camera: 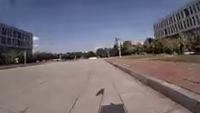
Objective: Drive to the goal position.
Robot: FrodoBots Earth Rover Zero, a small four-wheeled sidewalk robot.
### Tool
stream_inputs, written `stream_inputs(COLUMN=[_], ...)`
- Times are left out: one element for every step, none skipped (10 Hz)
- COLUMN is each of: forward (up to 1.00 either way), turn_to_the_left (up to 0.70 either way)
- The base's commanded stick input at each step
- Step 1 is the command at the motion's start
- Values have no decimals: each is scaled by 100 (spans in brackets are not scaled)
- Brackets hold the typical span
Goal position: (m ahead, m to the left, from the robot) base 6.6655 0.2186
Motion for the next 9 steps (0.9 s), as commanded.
stream_inputs(forward=[70,70,70,70,70,70,70,70,70], turn_to_the_left=[0,0,0,0,0,0,0,0,0])
